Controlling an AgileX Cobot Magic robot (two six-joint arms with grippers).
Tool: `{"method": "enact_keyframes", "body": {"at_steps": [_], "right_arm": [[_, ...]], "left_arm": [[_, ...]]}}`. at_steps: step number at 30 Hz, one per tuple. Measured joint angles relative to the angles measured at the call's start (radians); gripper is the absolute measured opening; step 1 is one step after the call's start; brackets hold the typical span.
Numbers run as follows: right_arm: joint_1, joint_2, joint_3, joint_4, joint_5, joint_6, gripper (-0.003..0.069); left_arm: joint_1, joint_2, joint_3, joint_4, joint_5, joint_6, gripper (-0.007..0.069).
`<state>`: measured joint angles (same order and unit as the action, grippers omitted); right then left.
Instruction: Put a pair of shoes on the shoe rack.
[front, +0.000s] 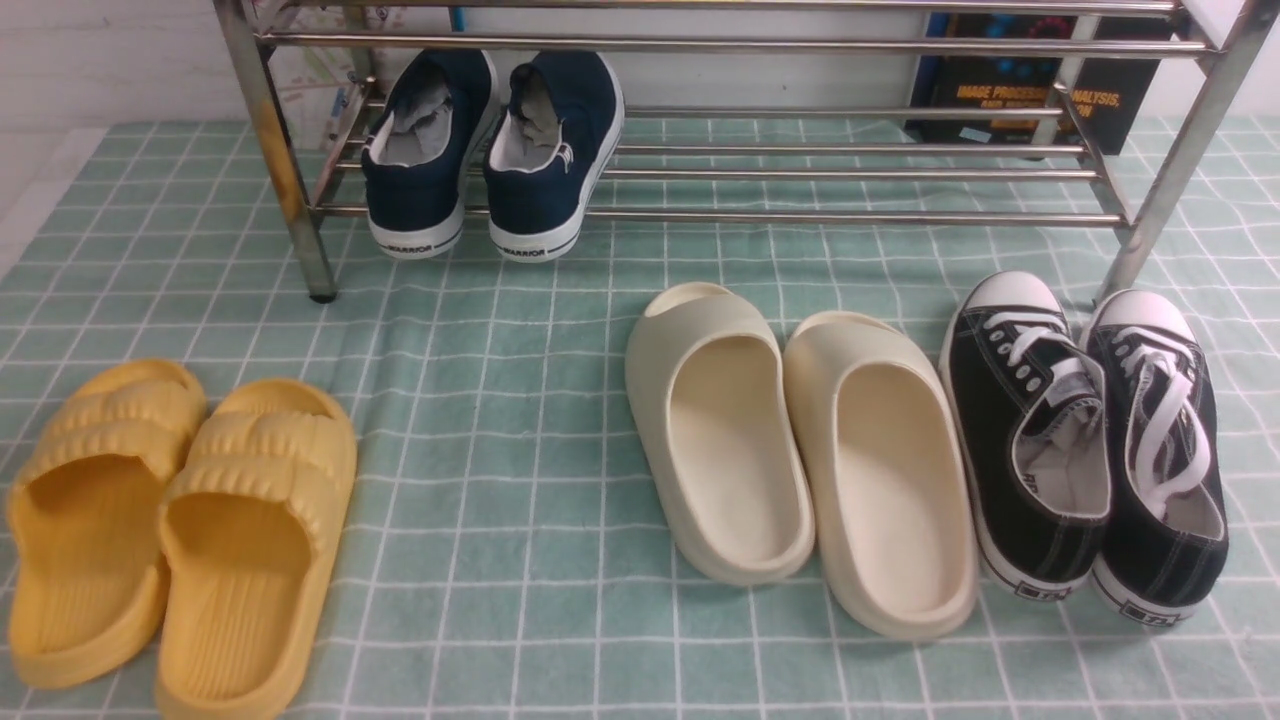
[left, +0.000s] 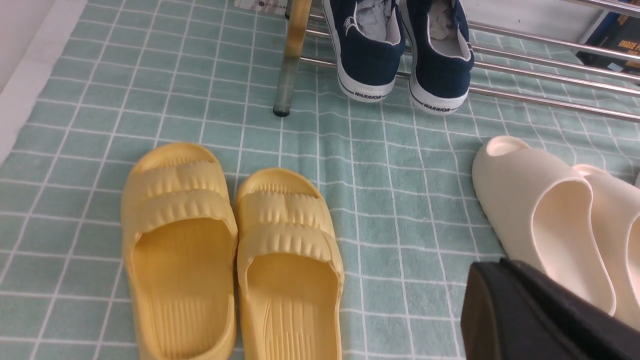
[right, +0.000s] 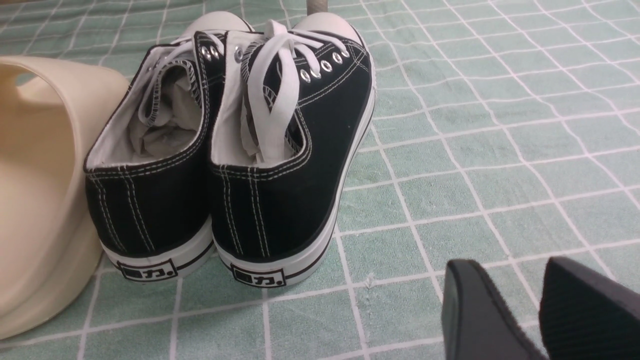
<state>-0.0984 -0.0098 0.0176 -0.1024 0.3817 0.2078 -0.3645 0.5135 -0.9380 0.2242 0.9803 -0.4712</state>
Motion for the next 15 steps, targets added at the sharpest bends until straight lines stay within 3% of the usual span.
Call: {"method": "enact_keyframes", "body": {"at_steps": [15], "right_arm": [[0.000, 0.000, 0.000, 0.000, 0.000, 0.000, 0.0239]], "left_arm": [[0.000, 0.000, 0.008, -0.021, 0.072, -0.003, -0.0013]]}}
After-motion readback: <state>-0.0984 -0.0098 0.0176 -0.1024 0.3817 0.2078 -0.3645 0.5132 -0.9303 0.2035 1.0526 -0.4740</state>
